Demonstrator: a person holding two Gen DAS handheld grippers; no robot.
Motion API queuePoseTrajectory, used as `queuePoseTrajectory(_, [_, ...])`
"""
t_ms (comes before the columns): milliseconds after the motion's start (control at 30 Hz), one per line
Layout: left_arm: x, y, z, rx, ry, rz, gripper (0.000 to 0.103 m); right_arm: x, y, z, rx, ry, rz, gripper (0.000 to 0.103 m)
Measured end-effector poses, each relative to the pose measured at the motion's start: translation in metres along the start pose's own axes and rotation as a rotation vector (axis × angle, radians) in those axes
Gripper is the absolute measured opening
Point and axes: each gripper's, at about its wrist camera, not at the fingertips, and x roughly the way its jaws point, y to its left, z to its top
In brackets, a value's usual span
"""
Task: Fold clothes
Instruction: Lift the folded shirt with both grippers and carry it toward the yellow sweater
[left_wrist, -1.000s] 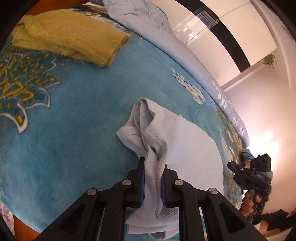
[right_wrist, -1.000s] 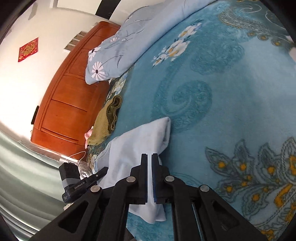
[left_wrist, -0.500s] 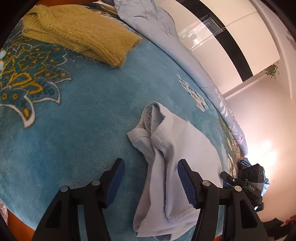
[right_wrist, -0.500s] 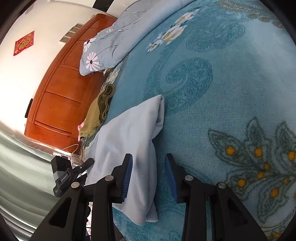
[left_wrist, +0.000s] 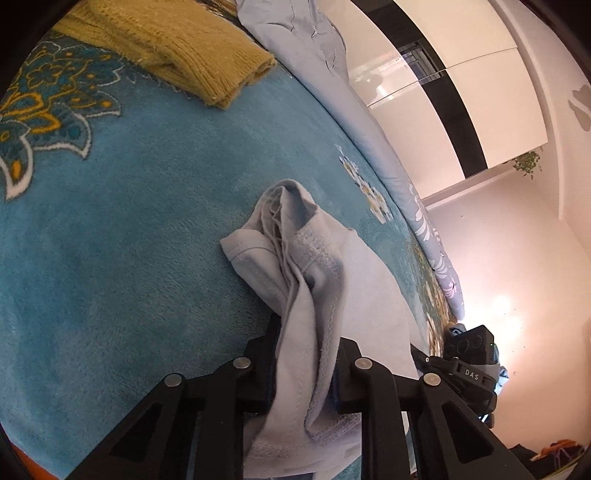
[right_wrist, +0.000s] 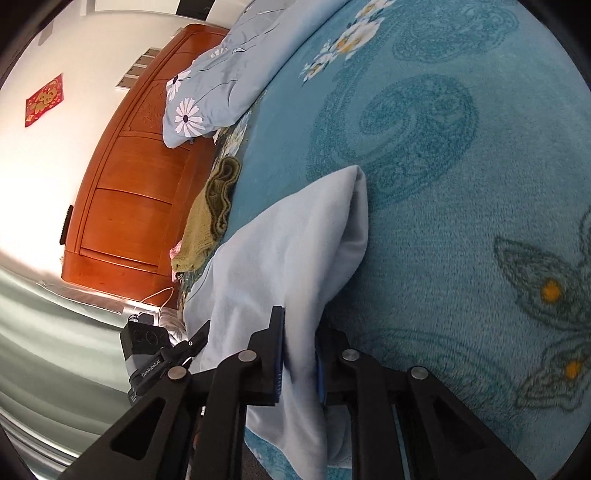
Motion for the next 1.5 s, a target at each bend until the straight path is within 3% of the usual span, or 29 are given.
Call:
queuePoseTrajectory(167, [-0.008,-0.003,-0.002,0.0,-0.022,-0.035,0.017,-0.007,0.01,0.001,-0.006,-0.002,0.001,0.01])
queuePoseTrajectory(467, [-0.036,-0.034,0.001,0.128,-0.058,-0.052,0.018,-0.019,0.042,-0.003,-0.049,-0.003,0.046,0.009])
queuePoseTrajectory(700, [-0.069,-0.04,0.026,0.191,-0.112,-0.098,0.018,-0.017,0.081,0.0,-0.127,0.0,0.077,0.009])
queuePoseTrajectory(867, [-0.088,-0.041,0.065,0.233,-0.148,-0.1,0.018,-0.001,0.116,0.017,-0.177,0.006,0.099,0.009])
queuePoseTrajectory(1033, [-0.113,-0.033,0.116,0.303,-0.172,-0.053,0.018,0.029,0.163,0.038,-0.254,0.017,0.096,0.009])
queuePoseTrajectory(1300, [-0.132,-0.001,0.228,0.36,-0.201,0.022,0.018,0.107,0.238,0.093,-0.343,0.038,0.079,0.009])
queuePoseTrajectory(1500, [-0.138,0.031,0.306,0.378,-0.199,0.072,0.017,0.174,0.275,0.133,-0.371,0.012,0.125,0.009])
